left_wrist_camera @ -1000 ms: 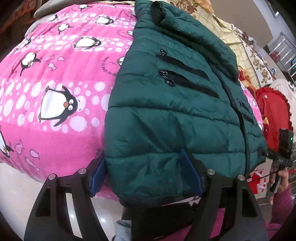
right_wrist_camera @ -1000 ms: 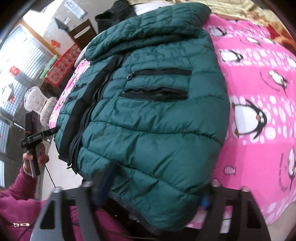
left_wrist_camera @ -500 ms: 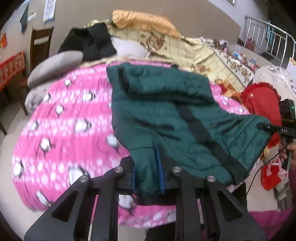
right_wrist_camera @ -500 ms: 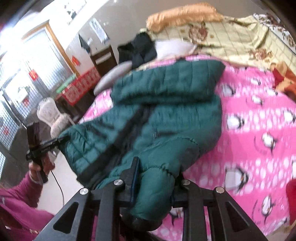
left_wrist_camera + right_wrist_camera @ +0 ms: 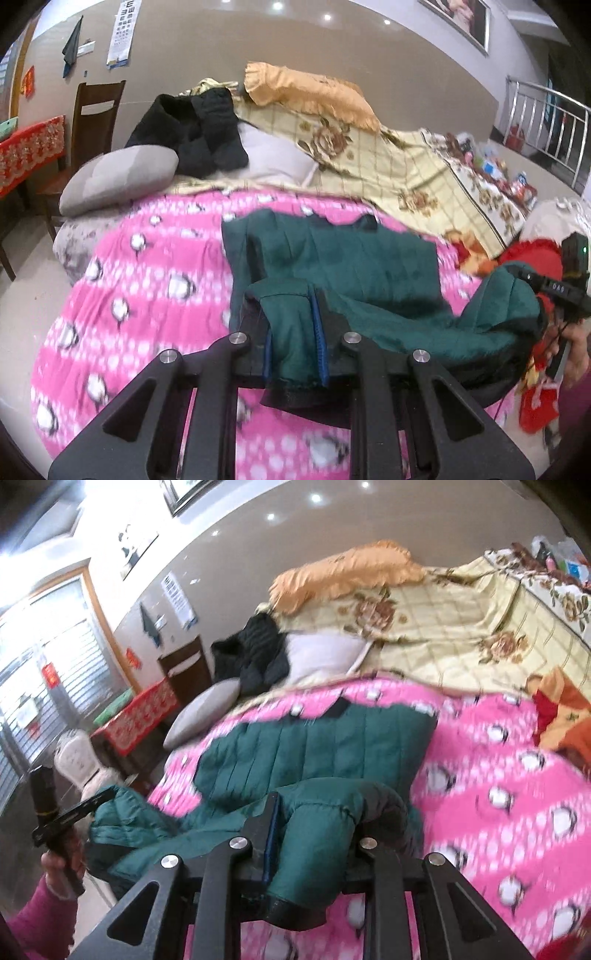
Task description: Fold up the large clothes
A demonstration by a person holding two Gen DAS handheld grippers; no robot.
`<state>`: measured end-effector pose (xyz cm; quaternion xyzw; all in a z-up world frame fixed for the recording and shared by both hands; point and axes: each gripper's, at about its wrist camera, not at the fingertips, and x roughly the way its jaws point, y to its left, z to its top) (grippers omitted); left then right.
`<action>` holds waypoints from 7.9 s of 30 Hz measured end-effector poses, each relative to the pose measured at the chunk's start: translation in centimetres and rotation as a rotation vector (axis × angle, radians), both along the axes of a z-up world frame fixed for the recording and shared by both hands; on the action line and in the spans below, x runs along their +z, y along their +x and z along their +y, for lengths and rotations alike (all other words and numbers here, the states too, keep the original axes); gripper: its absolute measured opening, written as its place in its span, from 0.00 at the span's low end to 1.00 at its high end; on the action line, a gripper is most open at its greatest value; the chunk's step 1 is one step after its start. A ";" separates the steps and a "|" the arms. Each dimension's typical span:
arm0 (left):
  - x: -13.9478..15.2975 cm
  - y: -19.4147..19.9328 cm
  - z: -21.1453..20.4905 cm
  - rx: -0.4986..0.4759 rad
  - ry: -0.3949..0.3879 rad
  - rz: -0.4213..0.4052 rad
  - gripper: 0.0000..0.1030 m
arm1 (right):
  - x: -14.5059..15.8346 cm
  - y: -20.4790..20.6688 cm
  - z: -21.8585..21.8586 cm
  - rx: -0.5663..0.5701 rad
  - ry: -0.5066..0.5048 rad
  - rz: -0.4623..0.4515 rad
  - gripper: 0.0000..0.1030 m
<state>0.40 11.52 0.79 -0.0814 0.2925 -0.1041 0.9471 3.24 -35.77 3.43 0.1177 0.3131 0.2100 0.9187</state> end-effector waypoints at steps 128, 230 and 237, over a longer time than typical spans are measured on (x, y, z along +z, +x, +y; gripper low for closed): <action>-5.3 26.4 2.0 0.206 -0.121 0.262 0.48 | -10.2 27.6 18.6 0.024 -0.322 0.150 0.73; -9.6 18.0 -5.8 0.187 0.225 0.182 0.70 | -11.8 17.4 13.6 -0.101 -0.346 0.208 0.98; -9.0 17.0 -2.9 0.139 0.094 0.215 0.70 | -9.7 15.2 11.1 -0.084 -0.304 0.181 0.98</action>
